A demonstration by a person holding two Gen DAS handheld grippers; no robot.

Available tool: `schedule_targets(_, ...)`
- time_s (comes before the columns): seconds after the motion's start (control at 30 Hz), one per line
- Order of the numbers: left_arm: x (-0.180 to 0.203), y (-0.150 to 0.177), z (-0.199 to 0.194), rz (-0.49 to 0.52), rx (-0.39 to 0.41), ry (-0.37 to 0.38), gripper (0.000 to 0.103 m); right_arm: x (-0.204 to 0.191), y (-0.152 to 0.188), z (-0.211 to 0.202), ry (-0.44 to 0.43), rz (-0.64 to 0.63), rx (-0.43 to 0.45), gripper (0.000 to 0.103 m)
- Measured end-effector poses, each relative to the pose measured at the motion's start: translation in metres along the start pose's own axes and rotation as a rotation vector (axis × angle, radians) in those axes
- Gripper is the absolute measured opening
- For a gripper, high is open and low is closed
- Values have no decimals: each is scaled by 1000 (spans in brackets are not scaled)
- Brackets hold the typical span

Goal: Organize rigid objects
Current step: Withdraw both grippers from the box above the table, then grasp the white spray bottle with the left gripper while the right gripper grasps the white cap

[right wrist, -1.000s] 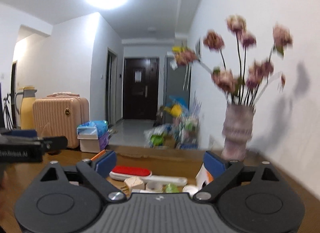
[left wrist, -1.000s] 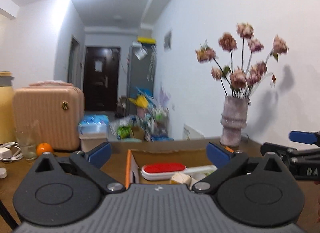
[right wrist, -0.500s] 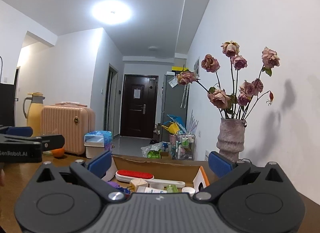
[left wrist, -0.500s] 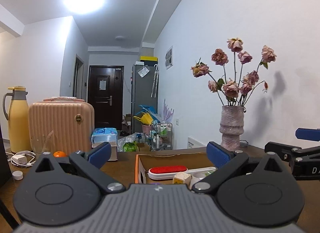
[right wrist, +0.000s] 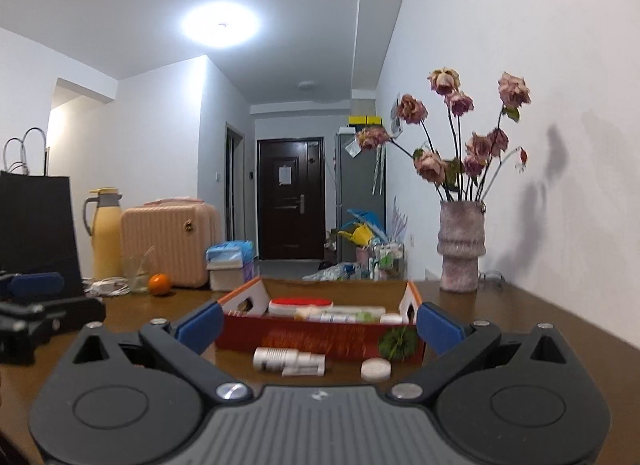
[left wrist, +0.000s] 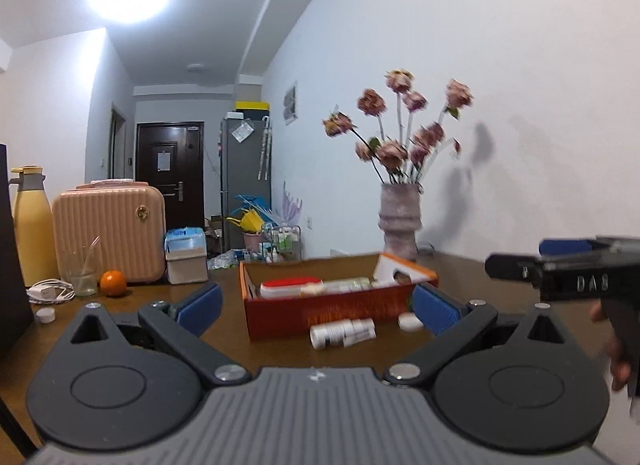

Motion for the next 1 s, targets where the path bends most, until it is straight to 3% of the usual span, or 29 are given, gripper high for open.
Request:
schedule_targets(0.23, 6, 22, -19, 1, -54, 38, 103, -2, 29, -35, 6, 6, -60, 103)
schedule_targets(0.53, -5, 27, 17, -11, -102, 29, 103, 6, 43, -10, 19, 26, -125, 103)
schedule_targets(0.77, -4, 29, 101, 72, -192, 95, 103, 29, 50, 53, 70, 75, -237, 103)
schedule_targets(1.0, 1, 33, 212, 154, -308, 301, 103, 58, 38, 135, 53, 106, -309, 96)
Point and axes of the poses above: each gripper's, at about its wrist camera, not at the fingertips, and z roughly the way its jaws point, x to its right, y to its underside, the point moved 5 cm from there along z, roughly the way its jaws point, and after that the axes turned 6 degrees about z, right-handed, at the moved point
